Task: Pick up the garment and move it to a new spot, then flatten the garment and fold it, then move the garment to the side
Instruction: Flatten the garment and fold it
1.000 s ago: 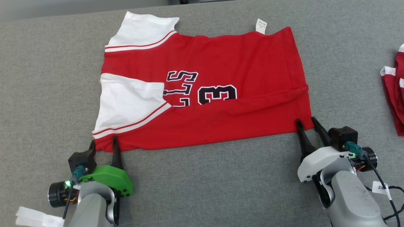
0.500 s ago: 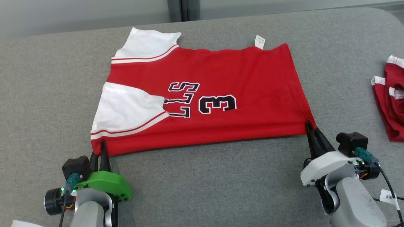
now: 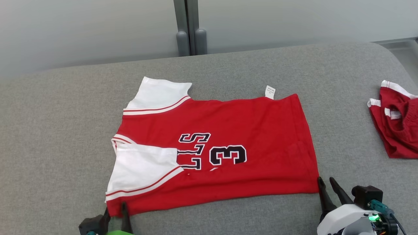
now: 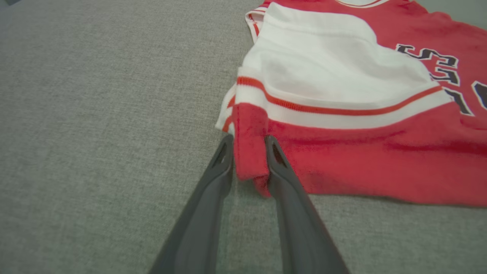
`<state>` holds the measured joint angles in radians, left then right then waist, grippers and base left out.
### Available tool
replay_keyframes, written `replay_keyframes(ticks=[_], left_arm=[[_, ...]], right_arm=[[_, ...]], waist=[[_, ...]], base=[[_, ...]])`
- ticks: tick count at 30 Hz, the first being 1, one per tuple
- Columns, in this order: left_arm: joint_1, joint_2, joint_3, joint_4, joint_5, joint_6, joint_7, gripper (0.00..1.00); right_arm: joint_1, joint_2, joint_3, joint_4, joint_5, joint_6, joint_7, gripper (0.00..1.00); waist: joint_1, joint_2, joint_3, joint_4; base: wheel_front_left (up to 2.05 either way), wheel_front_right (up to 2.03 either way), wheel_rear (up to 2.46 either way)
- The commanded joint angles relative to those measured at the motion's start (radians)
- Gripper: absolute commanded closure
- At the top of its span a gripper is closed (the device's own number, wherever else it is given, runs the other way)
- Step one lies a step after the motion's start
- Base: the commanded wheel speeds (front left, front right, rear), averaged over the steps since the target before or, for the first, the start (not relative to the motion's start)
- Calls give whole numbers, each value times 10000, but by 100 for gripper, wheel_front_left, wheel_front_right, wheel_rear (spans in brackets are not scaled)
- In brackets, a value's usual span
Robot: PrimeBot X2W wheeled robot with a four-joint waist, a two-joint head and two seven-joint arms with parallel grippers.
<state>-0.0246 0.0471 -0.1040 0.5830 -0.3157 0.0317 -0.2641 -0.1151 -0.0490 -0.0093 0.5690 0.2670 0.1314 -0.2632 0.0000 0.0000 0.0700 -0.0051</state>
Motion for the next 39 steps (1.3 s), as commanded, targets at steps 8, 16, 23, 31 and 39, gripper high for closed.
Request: replay_keyframes(ticks=[8, 16, 23, 31, 39], left_arm=[[-908, 72, -303, -873, 176, 142, 7, 0], [-3592, 331, -458, -351, 1176, -504, 7, 0], [-5407, 382, -574, 568, 1530, -834, 7, 0], [-6336, 234, -714, 1169, 1700, -985, 8, 0], [-6718, 187, -747, 1275, 1819, -1093, 8, 0]], right_arm=[[-1074, -83, -450, -131, -623, -16, -14, 0], [-3850, -762, -89, 841, -987, -16, 299, 0], [-5980, -1019, 590, 2054, -791, -16, 1043, 0], [-7376, -1144, 1066, 3338, -553, -16, 1071, 0], [-7805, -1213, 1763, 4255, 36, -16, 806, 100]], waist=[[0, 0, 789, 127], [0, 0, 2038, 143], [0, 0, 2932, 114], [0, 0, 3564, 239], [0, 0, 3789, 269]], base=[[0, 0, 0], [0, 0, 0], [0, 0, 0], [0, 0, 0], [0, 0, 0]])
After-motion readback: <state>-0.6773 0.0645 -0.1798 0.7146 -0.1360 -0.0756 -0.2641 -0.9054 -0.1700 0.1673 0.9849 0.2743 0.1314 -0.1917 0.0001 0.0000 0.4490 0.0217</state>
